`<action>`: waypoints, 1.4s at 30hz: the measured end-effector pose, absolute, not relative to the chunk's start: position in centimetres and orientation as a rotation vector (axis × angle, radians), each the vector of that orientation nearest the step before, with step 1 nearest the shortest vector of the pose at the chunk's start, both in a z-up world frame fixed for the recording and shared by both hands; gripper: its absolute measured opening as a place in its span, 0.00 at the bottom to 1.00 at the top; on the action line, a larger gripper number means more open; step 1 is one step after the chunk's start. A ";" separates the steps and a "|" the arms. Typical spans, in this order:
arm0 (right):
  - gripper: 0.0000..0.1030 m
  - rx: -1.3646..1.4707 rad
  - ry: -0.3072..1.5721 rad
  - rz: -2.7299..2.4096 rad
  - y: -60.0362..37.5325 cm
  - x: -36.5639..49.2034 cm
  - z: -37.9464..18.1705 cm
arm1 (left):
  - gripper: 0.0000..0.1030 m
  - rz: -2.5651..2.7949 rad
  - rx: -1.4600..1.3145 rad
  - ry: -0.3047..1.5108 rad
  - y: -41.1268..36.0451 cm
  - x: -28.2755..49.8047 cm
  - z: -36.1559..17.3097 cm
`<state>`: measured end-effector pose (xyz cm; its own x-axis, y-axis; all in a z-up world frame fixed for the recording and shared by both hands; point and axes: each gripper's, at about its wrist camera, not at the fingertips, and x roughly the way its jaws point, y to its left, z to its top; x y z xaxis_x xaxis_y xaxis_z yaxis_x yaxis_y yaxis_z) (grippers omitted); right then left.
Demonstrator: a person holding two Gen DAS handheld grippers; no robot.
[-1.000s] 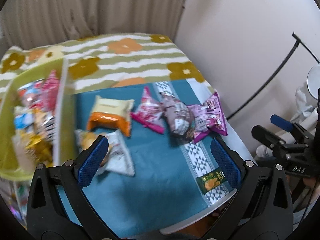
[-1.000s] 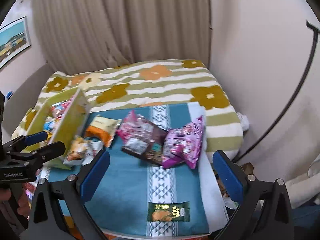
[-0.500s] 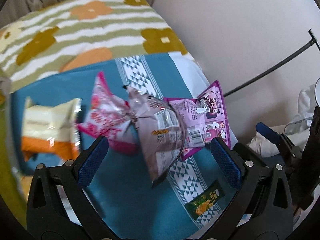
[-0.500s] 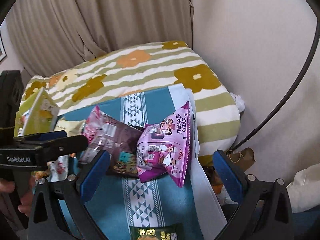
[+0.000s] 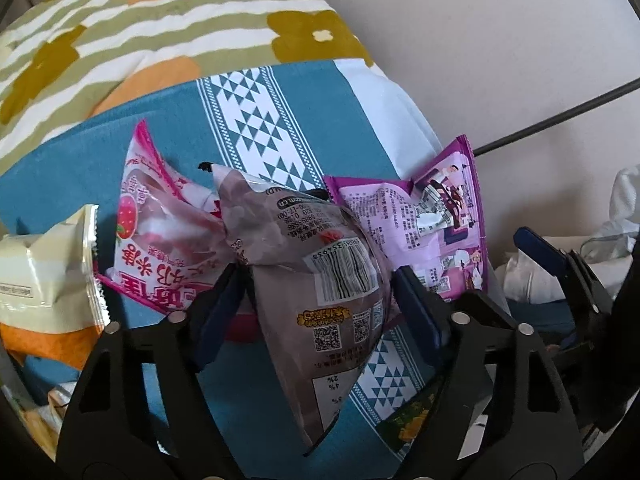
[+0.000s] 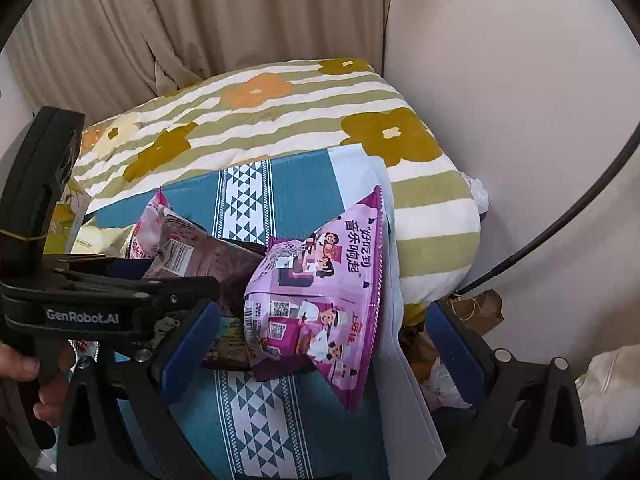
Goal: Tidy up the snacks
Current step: 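Grasp the brown-grey bag with the left tool while the right tool grasps the purple bag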
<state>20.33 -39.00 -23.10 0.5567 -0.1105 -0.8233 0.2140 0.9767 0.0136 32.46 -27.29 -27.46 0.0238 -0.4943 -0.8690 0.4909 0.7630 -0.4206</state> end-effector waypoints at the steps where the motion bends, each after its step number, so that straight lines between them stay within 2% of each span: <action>1: 0.99 0.114 0.965 -0.189 -39.0 20.5 -23.2 | 0.61 -0.771 -0.002 1.345 -27.3 32.4 -27.4; 9: 0.99 0.076 0.991 -0.163 -39.0 21.5 -24.0 | 0.53 -0.795 0.039 1.337 -27.3 32.3 -27.1; 27: 0.99 -0.031 1.017 -0.070 -38.6 23.6 -25.8 | 0.52 -0.777 0.069 1.299 -26.3 31.7 -25.9; 31: 0.87 -0.096 1.026 -0.038 -37.8 24.2 -26.6 | 0.52 -0.767 0.069 1.294 -26.1 31.4 -25.8; 33: 0.86 -0.109 1.022 -0.018 -37.5 24.3 -26.7 | 0.52 -0.762 0.068 1.291 -26.1 31.2 -25.8; 37: 0.71 -0.126 1.012 -0.008 -37.3 24.0 -26.6 | 0.52 -0.756 0.063 1.280 -25.9 30.8 -25.6; 42: 0.64 -0.109 0.990 -0.017 -37.4 23.1 -25.8 | 0.52 -0.755 0.056 1.247 -25.6 29.6 -24.2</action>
<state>23.12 -37.41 -25.82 0.5487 -0.0636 -0.8336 -0.0355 0.9944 -0.0993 29.57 -25.63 -24.24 0.1133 -0.4856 -0.8668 0.5436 0.7606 -0.3551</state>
